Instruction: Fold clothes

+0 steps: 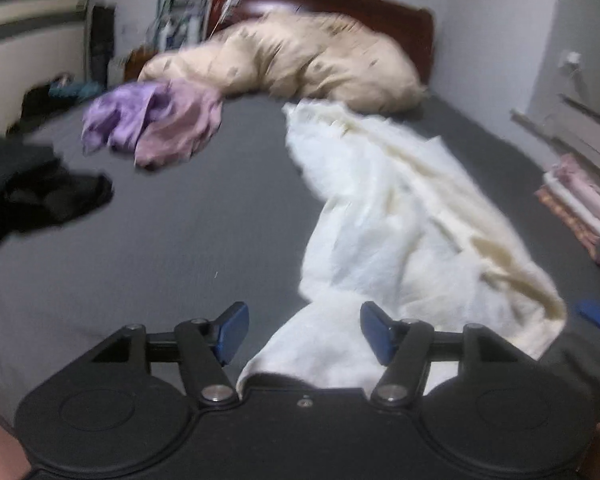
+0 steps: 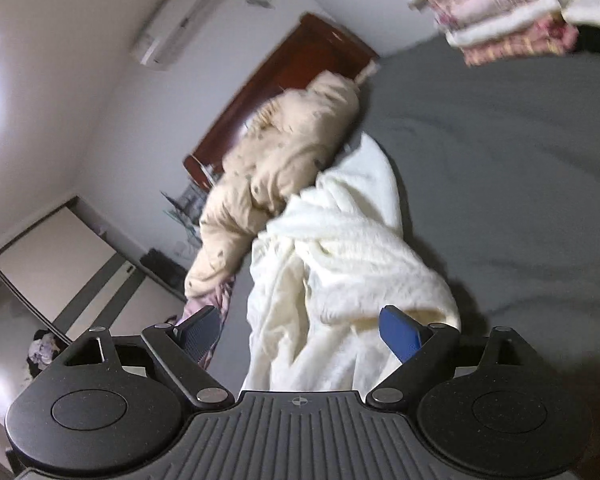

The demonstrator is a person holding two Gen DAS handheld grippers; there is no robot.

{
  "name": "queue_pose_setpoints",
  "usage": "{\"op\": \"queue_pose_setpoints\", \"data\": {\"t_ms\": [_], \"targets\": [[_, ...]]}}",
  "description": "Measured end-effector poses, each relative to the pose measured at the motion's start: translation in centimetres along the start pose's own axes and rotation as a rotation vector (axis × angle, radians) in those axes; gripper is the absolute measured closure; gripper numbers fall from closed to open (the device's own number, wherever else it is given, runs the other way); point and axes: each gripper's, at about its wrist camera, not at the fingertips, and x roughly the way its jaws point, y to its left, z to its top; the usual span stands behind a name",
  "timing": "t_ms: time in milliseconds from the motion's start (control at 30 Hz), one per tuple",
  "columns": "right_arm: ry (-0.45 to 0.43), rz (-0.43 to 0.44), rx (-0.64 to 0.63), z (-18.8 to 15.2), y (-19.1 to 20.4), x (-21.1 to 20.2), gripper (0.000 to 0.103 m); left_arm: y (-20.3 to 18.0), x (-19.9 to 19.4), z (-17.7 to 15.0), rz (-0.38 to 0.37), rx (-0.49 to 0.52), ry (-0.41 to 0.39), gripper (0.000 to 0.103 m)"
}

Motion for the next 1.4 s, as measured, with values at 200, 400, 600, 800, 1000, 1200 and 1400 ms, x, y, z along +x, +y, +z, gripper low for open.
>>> {"op": "queue_pose_setpoints", "data": {"t_ms": [200,400,600,800,1000,1200,1400], "targets": [[-0.014,-0.05,-0.053,-0.4,-1.6,0.4,0.016,0.1,3.8,0.4,0.016,-0.092,0.079,0.042],[-0.012,-0.049,-0.007,-0.2,-2.7,1.3,0.016,-2.1,6.5,0.7,0.012,-0.086,0.067,0.089],[-0.011,-0.048,0.009,0.0,-3.2,1.5,0.016,-5.3,5.4,1.3,-0.038,-0.022,-0.027,0.095],[-0.108,-0.062,0.047,1.2,-4.1,0.3,0.016,-11.7,3.0,1.6,-0.209,0.255,-0.158,0.095],[-0.239,-0.084,0.126,3.2,-6.4,-1.9,0.016,-18.7,3.1,-1.2,-0.394,0.536,-0.153,0.095],[-0.226,-0.096,0.212,3.9,-8.0,-2.2,0.016,-19.1,4.4,-2.7,-0.358,0.537,-0.044,0.074],[-0.15,-0.058,0.181,4.5,-7.1,-1.3,0.016,-14.8,0.5,-1.4,-0.368,0.484,-0.114,0.038]]}}
